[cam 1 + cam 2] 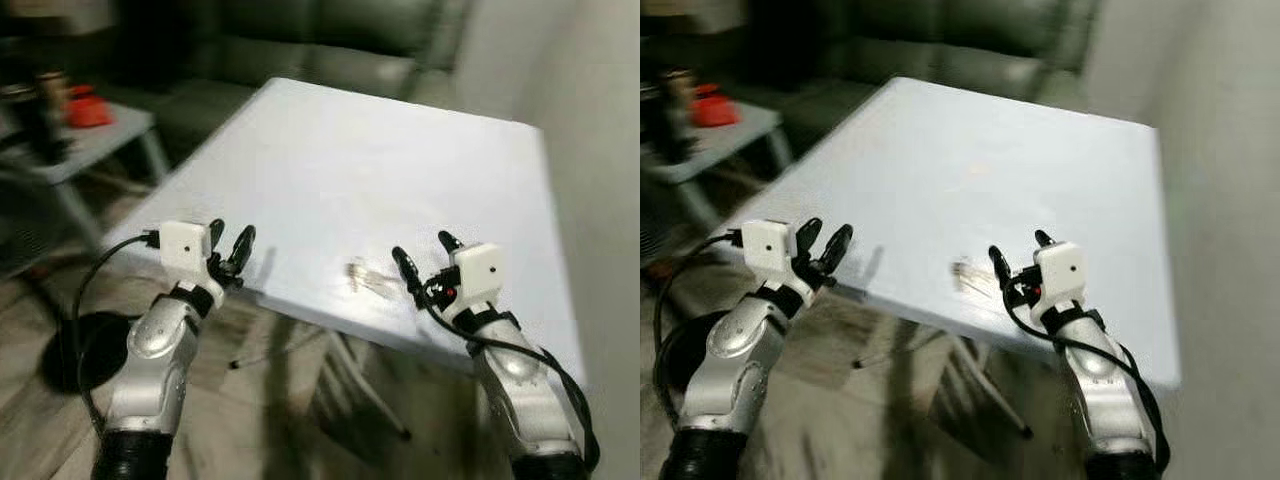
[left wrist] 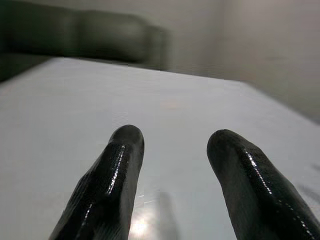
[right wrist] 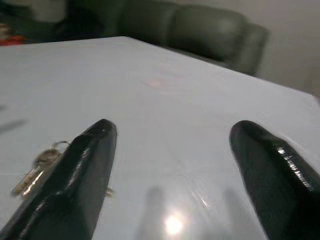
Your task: Hang keys on a hook
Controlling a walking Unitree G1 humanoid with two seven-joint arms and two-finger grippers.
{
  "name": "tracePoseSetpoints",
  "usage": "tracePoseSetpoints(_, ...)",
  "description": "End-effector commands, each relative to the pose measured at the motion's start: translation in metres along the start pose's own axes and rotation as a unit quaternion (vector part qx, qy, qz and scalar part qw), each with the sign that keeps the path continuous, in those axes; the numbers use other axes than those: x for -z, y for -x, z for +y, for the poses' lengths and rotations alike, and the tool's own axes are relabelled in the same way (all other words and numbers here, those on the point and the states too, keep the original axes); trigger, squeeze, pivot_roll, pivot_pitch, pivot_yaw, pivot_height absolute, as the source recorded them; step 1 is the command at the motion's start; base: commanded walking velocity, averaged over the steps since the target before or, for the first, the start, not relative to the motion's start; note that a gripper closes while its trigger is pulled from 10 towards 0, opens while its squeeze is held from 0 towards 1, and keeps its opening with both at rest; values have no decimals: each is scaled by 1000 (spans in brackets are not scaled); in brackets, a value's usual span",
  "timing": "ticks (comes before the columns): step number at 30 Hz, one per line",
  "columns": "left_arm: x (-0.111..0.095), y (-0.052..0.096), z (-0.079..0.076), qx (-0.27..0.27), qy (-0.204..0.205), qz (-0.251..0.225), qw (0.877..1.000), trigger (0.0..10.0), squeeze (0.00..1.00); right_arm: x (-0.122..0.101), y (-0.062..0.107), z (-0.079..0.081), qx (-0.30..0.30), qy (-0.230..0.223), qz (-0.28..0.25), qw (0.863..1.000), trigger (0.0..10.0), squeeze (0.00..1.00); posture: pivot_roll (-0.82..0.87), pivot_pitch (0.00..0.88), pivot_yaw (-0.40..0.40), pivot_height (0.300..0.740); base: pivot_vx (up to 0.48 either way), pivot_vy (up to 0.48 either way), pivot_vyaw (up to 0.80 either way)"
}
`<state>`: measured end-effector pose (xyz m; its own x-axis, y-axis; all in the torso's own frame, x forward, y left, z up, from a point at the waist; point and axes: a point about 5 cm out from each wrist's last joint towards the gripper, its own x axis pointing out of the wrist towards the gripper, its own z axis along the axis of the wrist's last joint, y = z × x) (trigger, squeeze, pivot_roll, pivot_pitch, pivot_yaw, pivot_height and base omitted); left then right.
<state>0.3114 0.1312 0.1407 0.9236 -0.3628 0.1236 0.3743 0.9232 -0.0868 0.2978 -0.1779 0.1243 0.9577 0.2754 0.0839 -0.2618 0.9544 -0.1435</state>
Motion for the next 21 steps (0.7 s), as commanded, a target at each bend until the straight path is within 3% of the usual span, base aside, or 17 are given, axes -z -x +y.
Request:
tracePoseSetpoints(1, -3, 3, 12, -16, -12, -1, 1000, 10000, 0, -5, -4, 7, -8, -6, -11, 1000, 10000, 0, -18, 56, -5, 740, 0, 480, -744)
tracePoseSetpoints(11, -4, 2, 13, -17, -10, -2, 1000, 10000, 0, -6, -5, 7, -10, -4, -14, 1000, 10000, 0, -14, 47, -9, 740, 0, 436, -743)
tracePoseSetpoints(18, -2, 2, 12, -32, -22, 8, 999, 10000, 0, -5, -5, 8, -9, -8, -11, 1000, 10000, 0, -14, 40, -8, 740, 0, 0, -621)
tracePoseSetpoints(21, -1, 1, 12, -35, -20, 11, 999, 10000, 0, -6, -4, 8, -8, -12, -18, 1000, 10000, 0, -13, 36, -6, 740, 0, 0, 0)
